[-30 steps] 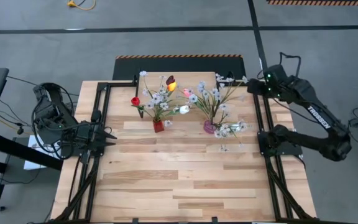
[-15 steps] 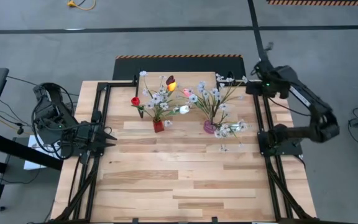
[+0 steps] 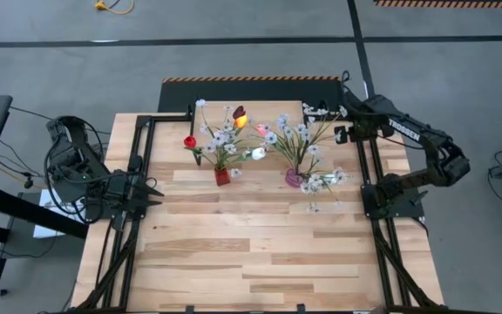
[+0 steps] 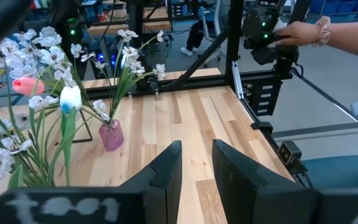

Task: Pick and place flowers into a vace then onto a shelf
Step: Put the pink vase on the shelf

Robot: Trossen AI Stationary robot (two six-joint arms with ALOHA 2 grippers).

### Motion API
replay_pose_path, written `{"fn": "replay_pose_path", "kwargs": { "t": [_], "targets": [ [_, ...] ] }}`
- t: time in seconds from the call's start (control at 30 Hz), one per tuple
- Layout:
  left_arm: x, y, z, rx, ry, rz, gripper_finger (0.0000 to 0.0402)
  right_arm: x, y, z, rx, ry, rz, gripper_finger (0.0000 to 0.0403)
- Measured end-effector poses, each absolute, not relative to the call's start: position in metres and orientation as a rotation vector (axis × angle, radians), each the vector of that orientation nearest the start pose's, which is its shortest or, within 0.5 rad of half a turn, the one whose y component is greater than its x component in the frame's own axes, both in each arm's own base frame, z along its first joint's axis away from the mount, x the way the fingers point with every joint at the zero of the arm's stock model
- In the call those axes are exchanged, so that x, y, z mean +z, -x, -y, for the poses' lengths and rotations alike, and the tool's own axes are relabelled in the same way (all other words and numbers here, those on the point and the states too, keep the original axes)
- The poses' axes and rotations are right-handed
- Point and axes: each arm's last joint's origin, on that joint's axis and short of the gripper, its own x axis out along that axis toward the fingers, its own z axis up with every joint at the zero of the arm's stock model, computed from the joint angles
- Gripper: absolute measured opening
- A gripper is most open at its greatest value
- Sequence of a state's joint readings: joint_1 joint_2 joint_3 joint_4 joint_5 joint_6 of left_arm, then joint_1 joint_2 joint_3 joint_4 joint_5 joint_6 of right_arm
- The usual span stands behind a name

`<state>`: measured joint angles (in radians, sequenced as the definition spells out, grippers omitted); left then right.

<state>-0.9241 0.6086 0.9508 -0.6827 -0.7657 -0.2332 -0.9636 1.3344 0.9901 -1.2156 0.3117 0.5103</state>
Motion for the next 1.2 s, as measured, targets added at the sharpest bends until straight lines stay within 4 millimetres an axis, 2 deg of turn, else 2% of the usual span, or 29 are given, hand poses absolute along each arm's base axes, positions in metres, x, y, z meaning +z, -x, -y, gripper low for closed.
{"fn": "replay_pose_path", "kwargs": {
  "t": [0.13, 0.3, 0.4, 0.53, 0.73, 0.87, 1.07, 1.2],
  "targets": [
    [0.364, -0.075, 0.066, -0.127, -0.009, -0.243, 0.008, 0.254, -0.108, 0.172, -1.414, -0.87, -1.153, 0.0087],
    [0.364, -0.075, 0.066, -0.126, 0.001, -0.244, 0.008, 0.281, -0.09, 0.162, -1.506, -0.866, -0.873, 0.0087],
    [0.364, -0.075, 0.066, -0.125, 0.01, -0.245, 0.008, 0.3, -0.078, 0.147, -1.5, -0.816, -0.74, 0.0087],
    [0.364, -0.075, 0.066, -0.124, 0.011, -0.244, 0.008, 0.32, -0.066, 0.122, -1.385, -0.698, -0.655, 0.0087],
    [0.364, -0.075, 0.066, -0.125, 0.009, -0.244, 0.008, 0.329, -0.063, 0.091, -1.018, -0.604, -0.665, 0.0087],
    [0.364, -0.075, 0.066, -0.126, 0.002, -0.244, 0.008, 0.322, -0.063, 0.076, -0.785, -0.417, -0.863, 0.0087],
    [0.364, -0.075, 0.066, -0.125, -0.001, -0.244, 0.008, 0.305, -0.078, 0.079, -0.734, -0.509, -0.947, 0.0087],
    [0.363, -0.075, 0.066, -0.125, -0.005, -0.247, 0.008, 0.299, -0.084, 0.081, -0.683, -0.454, -1.013, 0.0087]
  ]
}}
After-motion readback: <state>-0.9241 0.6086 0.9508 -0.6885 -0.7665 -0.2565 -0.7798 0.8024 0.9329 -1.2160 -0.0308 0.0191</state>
